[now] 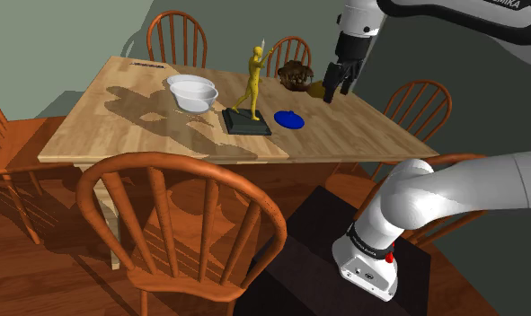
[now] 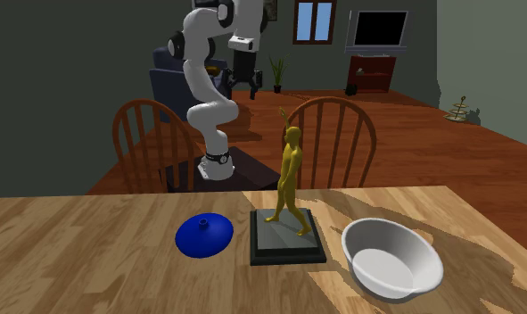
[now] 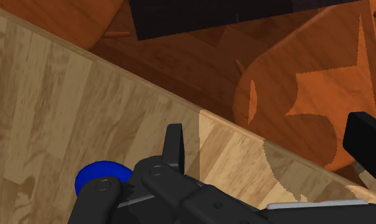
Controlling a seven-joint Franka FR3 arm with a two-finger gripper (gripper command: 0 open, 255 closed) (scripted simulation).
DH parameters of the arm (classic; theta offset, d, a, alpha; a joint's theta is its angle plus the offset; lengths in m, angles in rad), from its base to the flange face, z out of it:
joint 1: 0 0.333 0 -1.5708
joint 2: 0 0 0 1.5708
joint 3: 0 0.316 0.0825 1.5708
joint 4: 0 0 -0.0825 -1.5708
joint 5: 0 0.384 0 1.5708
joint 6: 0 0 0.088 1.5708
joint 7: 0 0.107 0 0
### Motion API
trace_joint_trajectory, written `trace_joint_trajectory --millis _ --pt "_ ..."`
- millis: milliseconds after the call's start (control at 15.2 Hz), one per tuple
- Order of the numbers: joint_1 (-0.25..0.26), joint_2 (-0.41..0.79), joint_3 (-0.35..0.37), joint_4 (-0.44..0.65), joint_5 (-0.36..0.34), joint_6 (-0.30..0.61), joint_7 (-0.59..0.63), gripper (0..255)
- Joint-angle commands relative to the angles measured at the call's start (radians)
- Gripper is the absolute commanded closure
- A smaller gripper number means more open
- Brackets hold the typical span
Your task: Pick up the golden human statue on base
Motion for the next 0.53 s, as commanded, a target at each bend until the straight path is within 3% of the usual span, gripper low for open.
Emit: trace_joint_trajectory --millis 0,462 --pt "0.0 0.0 0.0 0.0 0.0 0.0 0.0 0" --pt "-0.033 0.212 0.008 0.098 -0.015 0.181 0.08 0"
